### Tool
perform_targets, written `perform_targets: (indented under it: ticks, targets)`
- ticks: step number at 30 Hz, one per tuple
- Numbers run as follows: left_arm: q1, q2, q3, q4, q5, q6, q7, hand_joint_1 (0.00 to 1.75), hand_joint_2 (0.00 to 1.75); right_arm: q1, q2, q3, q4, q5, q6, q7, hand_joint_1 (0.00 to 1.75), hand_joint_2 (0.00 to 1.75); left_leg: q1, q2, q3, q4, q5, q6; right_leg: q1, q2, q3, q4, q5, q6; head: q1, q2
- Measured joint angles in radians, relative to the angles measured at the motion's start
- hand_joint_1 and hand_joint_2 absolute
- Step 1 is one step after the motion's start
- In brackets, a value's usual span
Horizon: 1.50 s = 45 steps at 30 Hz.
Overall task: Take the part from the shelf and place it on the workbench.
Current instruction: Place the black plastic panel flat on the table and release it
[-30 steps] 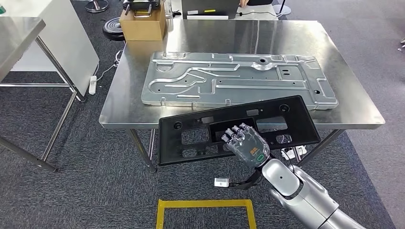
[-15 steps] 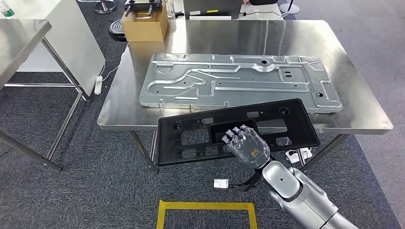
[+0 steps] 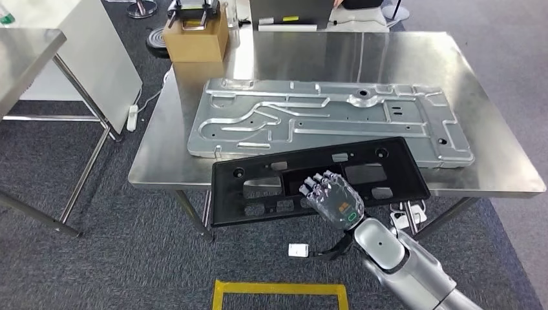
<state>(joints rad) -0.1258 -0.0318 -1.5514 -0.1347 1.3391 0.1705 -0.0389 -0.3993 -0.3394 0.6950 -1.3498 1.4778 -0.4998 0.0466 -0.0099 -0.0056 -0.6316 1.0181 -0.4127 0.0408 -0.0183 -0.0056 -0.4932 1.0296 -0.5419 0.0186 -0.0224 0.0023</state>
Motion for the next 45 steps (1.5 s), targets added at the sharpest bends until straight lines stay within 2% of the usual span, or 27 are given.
perform_targets:
  ticks: [2, 5, 6, 7, 8, 10, 11, 13, 16, 18, 21, 22, 23, 25, 26, 28, 29, 32, 34, 36, 37, 38, 39, 41, 42, 43, 45]
  targets:
    - [0.002, 0.0, 0.0, 0.0, 0.001, -0.001, 0.0, 0.0, 1.75, -0.002, 0.001, 0.0, -0.001, -0.011, 0.0, -0.004, 1.66, 1.75, 0.006, -0.002, 0.028, -0.017, -0.006, 0.01, 0.0, 0.001, -0.016, 0.046, -0.008, 0.006, 0.002, 0.0]
    - [-0.001, -0.001, 0.0, 0.0, 0.001, -0.001, 0.001, 0.0, 1.75, -0.004, 0.004, -0.001, 0.0, -0.018, 0.004, -0.006, 1.66, 1.75, 0.007, -0.005, 0.055, -0.022, -0.024, 0.018, -0.003, 0.005, -0.126, 0.206, -0.064, 0.015, 0.005, 0.0]
    - [-0.001, -0.001, 0.0, 0.0, 0.001, 0.0, 0.001, 0.0, 1.75, -0.002, 0.004, -0.001, 0.001, -0.019, 0.005, -0.006, 1.66, 1.75, 0.007, -0.007, 0.064, -0.021, -0.033, 0.018, -0.005, 0.005, -0.162, 0.244, -0.075, 0.02, 0.005, 0.0]
    - [0.0, -0.001, 0.0, 0.0, 0.002, 0.0, 0.002, 0.0, 1.75, 0.0, 0.004, -0.001, 0.002, -0.019, 0.006, -0.006, 1.66, 1.75, 0.008, -0.009, 0.075, -0.021, -0.042, 0.016, -0.007, 0.005, -0.183, 0.251, -0.067, 0.025, 0.005, 0.0]
    - [0.002, -0.001, 0.0, 0.0, 0.002, 0.0, 0.002, 0.0, 1.75, 0.001, 0.004, -0.001, 0.002, -0.019, 0.007, -0.007, 1.66, 1.75, 0.009, -0.01, 0.088, -0.02, -0.051, 0.013, -0.009, 0.005, -0.188, 0.223, -0.035, 0.029, 0.005, 0.0]
    - [0.004, -0.001, -0.001, 0.0, 0.002, 0.0, 0.003, 0.0, 1.75, 0.001, 0.004, -0.001, 0.003, -0.02, 0.008, -0.007, 1.66, 1.75, 0.011, -0.011, 0.113, -0.02, -0.069, 0.005, -0.012, 0.004, -0.159, 0.102, 0.063, 0.031, 0.005, 0.0]
    - [0.003, -0.001, -0.001, 0.0, 0.002, 0.0, 0.003, 0.0, 1.75, 0.0, 0.005, -0.001, 0.004, -0.02, 0.008, -0.007, 1.66, 1.75, 0.011, -0.012, 0.122, -0.019, -0.078, -0.001, -0.01, 0.003, -0.145, 0.049, 0.088, 0.026, 0.006, 0.0]
    - [0.001, -0.001, -0.001, 0.0, 0.002, 0.001, 0.003, 0.0, 1.75, -0.001, 0.005, -0.001, 0.005, -0.02, 0.009, -0.008, 1.66, 1.75, 0.01, -0.013, 0.129, -0.018, -0.091, -0.016, -0.005, 0.002, -0.131, 0.004, 0.101, 0.01, 0.006, 0.0]
    - [0.0, -0.001, -0.001, 0.0, 0.002, 0.003, 0.003, 0.0, 1.75, -0.002, 0.007, -0.001, 0.005, -0.02, 0.009, -0.009, 1.66, 1.75, 0.01, -0.01, 0.136, 0.0, -0.099, -0.035, -0.006, 0.004, -0.115, -0.001, 0.102, -0.015, 0.006, 0.0]
    - [-0.001, -0.001, -0.001, 0.0, 0.002, 0.003, 0.003, 0.0, 1.75, -0.003, 0.008, -0.003, 0.005, -0.02, 0.009, -0.009, 1.66, 1.75, 0.013, -0.006, 0.096, 0.078, -0.123, -0.042, -0.007, 0.004, -0.101, -0.004, 0.096, -0.028, 0.006, 0.0]
    - [-0.001, -0.001, -0.001, 0.0, 0.002, 0.004, 0.003, 0.0, 1.75, -0.003, 0.012, -0.004, 0.005, -0.02, 0.009, -0.01, 1.66, 1.75, 0.015, -0.002, -0.024, 0.256, -0.187, -0.05, -0.005, 0.005, -0.085, -0.004, 0.079, -0.034, 0.006, 0.0]
    - [0.001, -0.001, -0.001, 0.0, 0.002, 0.004, 0.003, 0.0, 1.75, -0.002, 0.013, -0.004, 0.005, -0.02, 0.009, -0.01, 1.66, 1.75, 0.016, -0.002, -0.049, 0.273, -0.189, -0.05, -0.005, 0.005, -0.078, -0.004, 0.072, -0.034, 0.006, 0.0]
    - [0.002, -0.001, -0.001, 0.0, 0.002, 0.004, 0.003, 0.0, 1.75, -0.001, 0.014, -0.004, 0.005, -0.02, 0.009, -0.01, 1.66, 1.75, 0.016, -0.002, -0.056, 0.255, -0.168, -0.047, -0.004, 0.006, -0.068, -0.004, 0.064, -0.033, 0.006, 0.0]
    - [0.005, -0.001, -0.001, 0.0, 0.002, 0.003, 0.003, 0.0, 1.75, -0.001, 0.014, -0.004, 0.005, -0.021, 0.009, -0.01, 1.66, 1.75, 0.015, -0.001, -0.028, 0.136, -0.076, -0.037, -0.004, 0.006, -0.048, -0.005, 0.049, -0.029, 0.006, 0.0]
    - [0.005, 0.0, -0.001, 0.0, 0.002, 0.003, 0.003, 0.0, 1.75, -0.001, 0.015, -0.004, 0.006, -0.021, 0.009, -0.01, 1.66, 1.75, 0.012, -0.001, -0.012, 0.077, -0.043, -0.033, -0.003, 0.006, -0.038, -0.005, 0.041, -0.025, 0.006, 0.0]
    - [0.003, 0.0, -0.002, 0.0, 0.002, 0.004, 0.003, 0.0, 1.75, -0.002, 0.016, -0.004, 0.006, -0.021, 0.01, -0.01, 1.66, 1.75, 0.005, 0.0, 0.008, 0.013, -0.027, -0.023, -0.002, 0.007, -0.027, -0.007, 0.03, -0.013, 0.006, 0.0]
    - [0.003, 0.0, -0.002, 0.0, 0.003, 0.005, 0.003, 0.0, 1.75, -0.001, 0.017, -0.004, 0.006, -0.021, 0.011, -0.009, 1.66, 1.75, 0.003, -0.001, 0.012, 0.007, -0.036, -0.017, -0.001, 0.007, -0.022, -0.003, 0.031, -0.005, 0.006, 0.0]
    - [0.006, -0.002, -0.002, 0.0, 0.009, 0.007, 0.004, 0.0, 1.75, 0.0, 0.02, -0.008, 0.005, -0.021, 0.014, 0.009, 1.66, 1.75, 0.008, -0.002, 0.043, -0.011, -0.022, 0.003, -0.001, 0.007, -0.022, 0.033, 0.026, 0.011, 0.007, 0.0]
    - [0.005, -0.003, -0.002, 0.0, 0.013, 0.009, 0.006, 0.0, 1.75, 0.002, 0.023, -0.017, 0.006, -0.015, 0.023, 0.036, 1.66, 1.75, 0.009, -0.002, 0.06, -0.015, -0.026, 0.01, -0.004, 0.006, -0.072, 0.123, -0.006, 0.018, 0.007, 0.0]
    - [0.003, -0.004, -0.002, 0.0, 0.016, 0.01, 0.008, 0.0, 1.75, 0.012, 0.024, -0.028, 0.008, -0.006, 0.034, 0.061, 1.66, 1.75, 0.008, -0.004, 0.069, -0.014, -0.037, 0.015, -0.004, 0.006, -0.152, 0.231, -0.056, 0.024, 0.007, 0.0]
    - [0.004, -0.005, -0.002, 0.0, 0.017, 0.01, 0.01, 0.0, 1.75, 0.02, 0.025, -0.033, 0.01, -0.002, 0.039, 0.069, 1.66, 1.75, 0.008, -0.006, 0.076, -0.014, -0.044, 0.015, -0.004, 0.006, -0.183, 0.259, -0.072, 0.025, 0.007, 0.0]
    - [0.006, -0.005, -0.002, 0.0, 0.018, 0.011, 0.011, 0.0, 1.75, 0.027, 0.025, -0.038, 0.012, 0.0, 0.042, 0.074, 1.66, 1.75, 0.007, -0.008, 0.085, -0.014, -0.052, 0.014, -0.004, 0.006, -0.199, 0.257, -0.071, 0.025, 0.007, 0.0]
    - [0.008, -0.006, -0.002, 0.0, 0.018, 0.011, 0.011, 0.0, 1.75, 0.032, 0.026, -0.042, 0.013, 0.002, 0.044, 0.078, 1.66, 1.75, 0.007, -0.009, 0.096, -0.013, -0.061, 0.013, -0.003, 0.006, -0.202, 0.225, -0.049, 0.023, 0.007, 0.0]
    - [0.01, -0.008, -0.002, 0.0, 0.018, 0.011, 0.012, 0.0, 1.75, 0.038, 0.027, -0.049, 0.014, 0.005, 0.048, 0.083, 1.66, 1.75, 0.006, -0.009, 0.12, -0.012, -0.082, 0.007, -0.001, 0.006, -0.179, 0.101, 0.054, 0.013, 0.007, 0.0]
    - [0.009, -0.009, -0.003, 0.0, 0.018, 0.011, 0.012, 0.0, 1.75, 0.039, 0.029, -0.053, 0.015, 0.006, 0.05, 0.085, 1.66, 1.75, 0.005, -0.01, 0.128, -0.011, -0.092, 0.003, 0.002, 0.005, -0.167, 0.051, 0.09, 0.006, 0.007, 0.0]
    - [0.007, -0.01, -0.003, 0.0, 0.018, 0.011, 0.012, 0.0, 1.75, 0.041, 0.03, -0.057, 0.015, 0.006, 0.053, 0.087, 1.66, 1.75, 0.005, -0.011, 0.132, -0.012, -0.101, -0.004, 0.006, 0.005, -0.159, 0.02, 0.116, 0.0, 0.007, 0.0]
    - [0.004, -0.011, -0.003, 0.0, 0.018, 0.012, 0.011, 0.0, 1.75, 0.043, 0.034, -0.063, 0.016, 0.008, 0.055, 0.088, 1.66, 1.75, 0.004, -0.012, 0.139, -0.01, -0.107, -0.017, 0.01, 0.007, -0.151, 0.007, 0.114, -0.013, 0.008, 0.0]
